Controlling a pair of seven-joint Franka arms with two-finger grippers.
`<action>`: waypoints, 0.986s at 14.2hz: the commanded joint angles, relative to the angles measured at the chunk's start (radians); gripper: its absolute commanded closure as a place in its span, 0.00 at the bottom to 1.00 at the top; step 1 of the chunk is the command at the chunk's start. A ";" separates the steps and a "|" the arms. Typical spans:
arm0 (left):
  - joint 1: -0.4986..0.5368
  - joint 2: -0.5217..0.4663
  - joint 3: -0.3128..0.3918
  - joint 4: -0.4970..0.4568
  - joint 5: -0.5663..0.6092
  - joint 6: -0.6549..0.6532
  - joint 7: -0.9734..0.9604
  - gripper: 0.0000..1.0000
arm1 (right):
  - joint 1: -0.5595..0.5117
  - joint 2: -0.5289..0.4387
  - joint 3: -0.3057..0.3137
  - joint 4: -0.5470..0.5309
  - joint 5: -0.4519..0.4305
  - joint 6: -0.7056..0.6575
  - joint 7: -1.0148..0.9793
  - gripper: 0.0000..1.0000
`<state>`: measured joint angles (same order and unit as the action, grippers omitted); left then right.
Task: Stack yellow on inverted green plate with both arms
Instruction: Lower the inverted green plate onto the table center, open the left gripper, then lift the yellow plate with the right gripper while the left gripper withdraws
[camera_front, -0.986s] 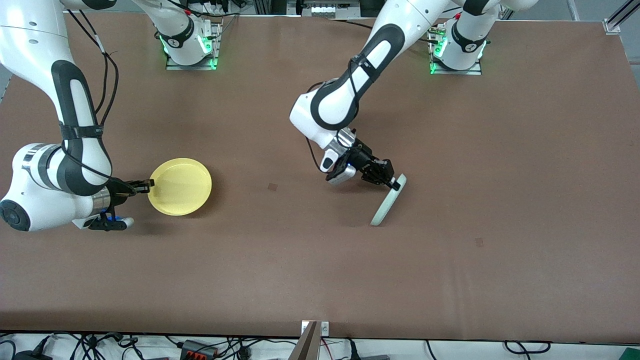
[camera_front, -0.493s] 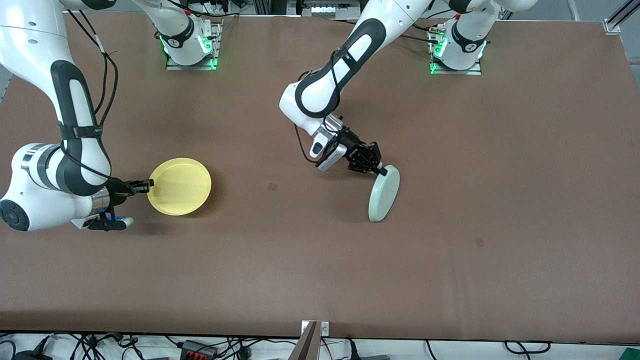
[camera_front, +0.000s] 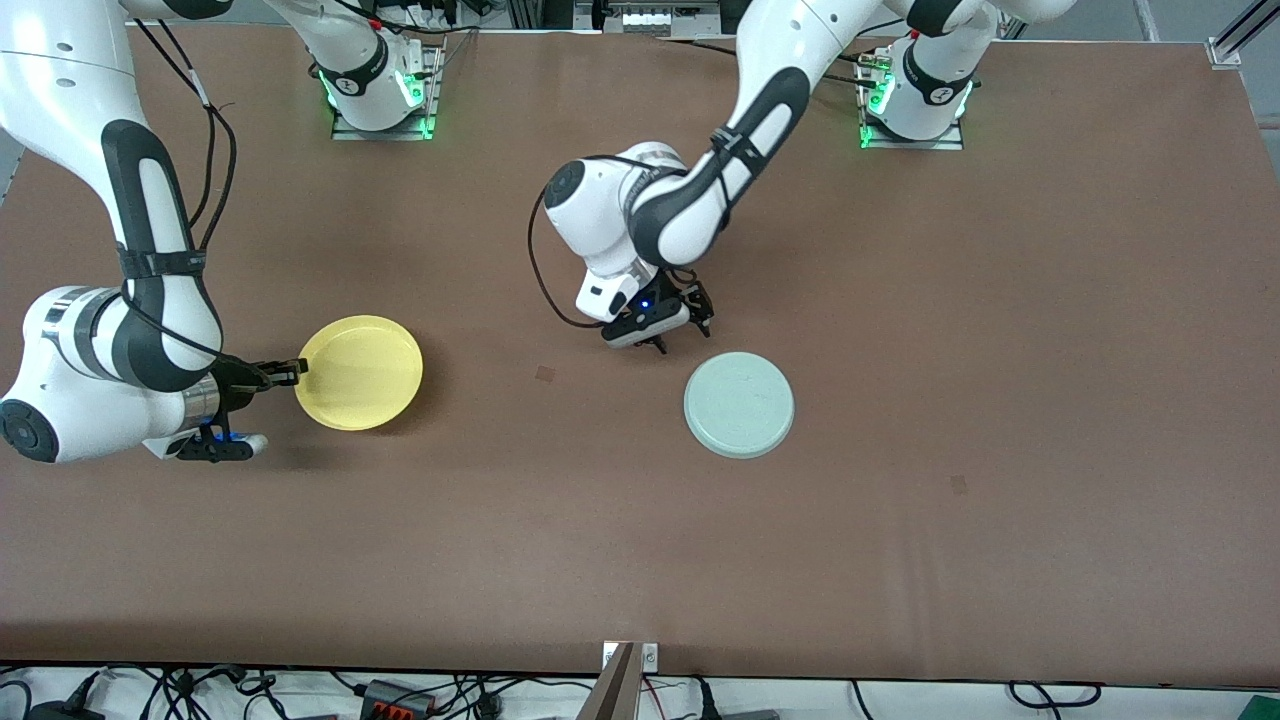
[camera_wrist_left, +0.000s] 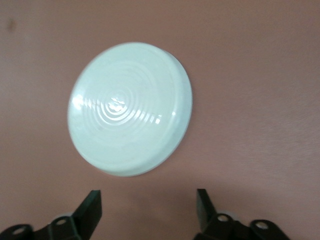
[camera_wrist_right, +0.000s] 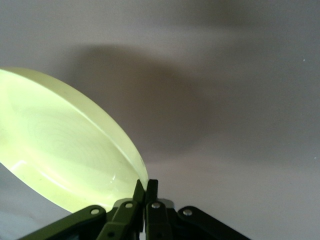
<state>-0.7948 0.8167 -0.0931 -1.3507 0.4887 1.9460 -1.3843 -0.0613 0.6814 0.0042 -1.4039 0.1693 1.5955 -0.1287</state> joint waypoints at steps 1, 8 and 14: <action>0.057 -0.017 -0.007 0.085 -0.111 0.014 0.008 0.00 | -0.005 -0.040 0.008 0.003 0.002 -0.022 -0.025 1.00; 0.285 -0.227 -0.013 0.025 -0.177 -0.185 0.529 0.00 | 0.135 -0.039 0.056 0.086 0.016 -0.020 0.100 1.00; 0.523 -0.359 -0.016 0.024 -0.244 -0.309 1.009 0.00 | 0.340 0.036 0.056 0.151 0.249 0.099 0.455 1.00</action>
<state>-0.3192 0.5307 -0.0940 -1.2813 0.2936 1.6610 -0.4890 0.2657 0.6685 0.0660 -1.3009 0.3154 1.6649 0.2640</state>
